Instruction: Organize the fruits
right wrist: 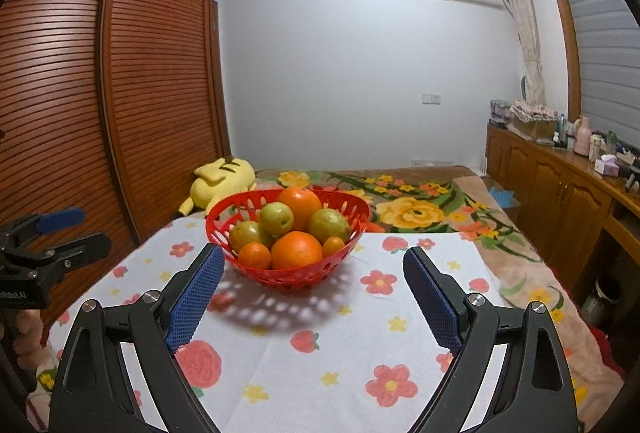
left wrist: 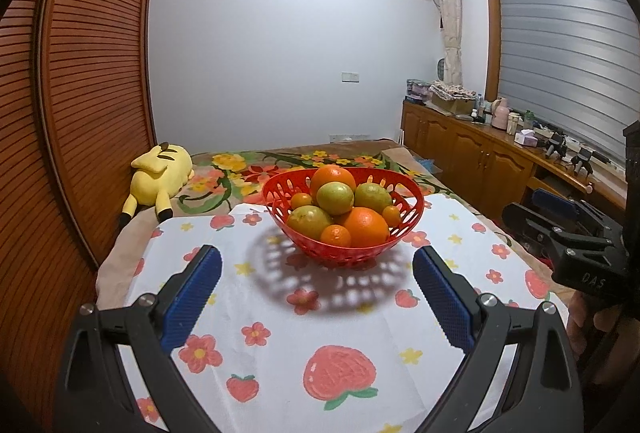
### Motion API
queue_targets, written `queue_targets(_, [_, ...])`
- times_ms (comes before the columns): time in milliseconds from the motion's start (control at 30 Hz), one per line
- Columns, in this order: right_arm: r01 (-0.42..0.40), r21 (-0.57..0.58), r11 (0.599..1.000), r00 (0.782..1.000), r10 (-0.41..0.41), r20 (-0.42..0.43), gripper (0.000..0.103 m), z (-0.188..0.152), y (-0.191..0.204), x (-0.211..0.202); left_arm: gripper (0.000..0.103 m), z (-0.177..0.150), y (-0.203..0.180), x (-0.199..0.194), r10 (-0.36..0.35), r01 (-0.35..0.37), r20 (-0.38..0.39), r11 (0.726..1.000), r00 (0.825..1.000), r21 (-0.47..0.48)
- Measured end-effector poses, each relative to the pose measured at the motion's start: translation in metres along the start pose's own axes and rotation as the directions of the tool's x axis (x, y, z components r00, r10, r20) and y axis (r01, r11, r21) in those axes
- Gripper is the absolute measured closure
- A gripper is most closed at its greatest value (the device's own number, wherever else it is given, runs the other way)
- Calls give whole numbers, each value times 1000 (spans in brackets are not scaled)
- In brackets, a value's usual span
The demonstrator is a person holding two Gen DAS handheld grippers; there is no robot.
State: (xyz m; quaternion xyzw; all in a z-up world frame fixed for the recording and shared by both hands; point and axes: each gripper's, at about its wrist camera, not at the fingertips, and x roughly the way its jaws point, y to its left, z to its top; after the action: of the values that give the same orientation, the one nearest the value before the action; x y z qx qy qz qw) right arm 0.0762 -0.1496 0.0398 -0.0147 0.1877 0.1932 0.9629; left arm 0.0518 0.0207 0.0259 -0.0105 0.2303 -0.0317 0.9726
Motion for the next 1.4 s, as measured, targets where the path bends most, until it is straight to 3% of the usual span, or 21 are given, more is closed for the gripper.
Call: queue_targets(1400, [4, -4, 1000, 1000, -4, 1, 10, -3, -2, 0, 5, -2, 3, -4, 3, -3, 10, 1000, 1000, 1])
